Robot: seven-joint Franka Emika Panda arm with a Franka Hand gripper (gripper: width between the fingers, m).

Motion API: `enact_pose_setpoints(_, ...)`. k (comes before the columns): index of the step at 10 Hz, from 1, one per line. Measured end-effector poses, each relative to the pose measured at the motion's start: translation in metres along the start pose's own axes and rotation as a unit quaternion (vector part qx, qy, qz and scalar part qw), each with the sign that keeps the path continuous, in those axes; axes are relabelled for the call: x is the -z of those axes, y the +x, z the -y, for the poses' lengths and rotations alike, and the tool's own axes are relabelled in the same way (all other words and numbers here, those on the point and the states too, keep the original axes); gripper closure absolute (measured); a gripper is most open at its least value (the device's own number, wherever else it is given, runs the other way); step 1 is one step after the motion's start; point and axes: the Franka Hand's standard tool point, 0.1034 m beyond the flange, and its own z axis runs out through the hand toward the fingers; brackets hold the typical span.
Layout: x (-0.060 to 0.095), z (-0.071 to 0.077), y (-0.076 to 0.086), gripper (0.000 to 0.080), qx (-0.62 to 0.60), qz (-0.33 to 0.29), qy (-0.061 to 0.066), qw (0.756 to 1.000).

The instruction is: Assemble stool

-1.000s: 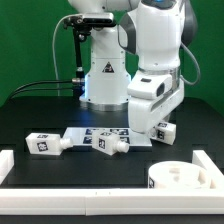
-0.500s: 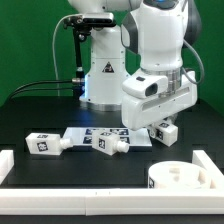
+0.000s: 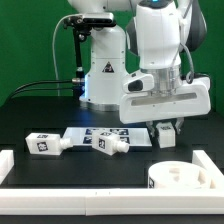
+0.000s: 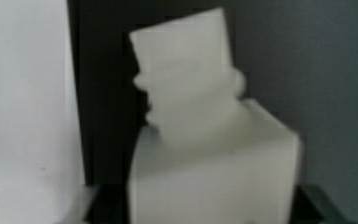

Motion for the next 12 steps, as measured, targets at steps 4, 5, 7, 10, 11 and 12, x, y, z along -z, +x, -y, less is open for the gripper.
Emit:
enact_pose_setpoints(4,0.013,-0.005,0.009,0.0161,-0.009,0.037,0.000,0.999)
enact_pose_setpoints(5,0.023,-0.009,0.010,0.0161,-0.002,0.091,0.005,0.996)
enact_pose_setpoints(7,0.027,-0.009,0.018,0.0152,-0.008,0.149,0.018,0.989)
enact_pose_setpoints(10,0.029,-0.001,0.011,0.0150,-0.010,0.271,0.037,0.962)
enact_pose_setpoints(11,0.034,0.003,0.015,0.0150,-0.016,0.332,0.033,0.943)
enact_pose_setpoints(12,0.035,0.009,0.029,0.0150,-0.020,0.380,0.034,0.924)
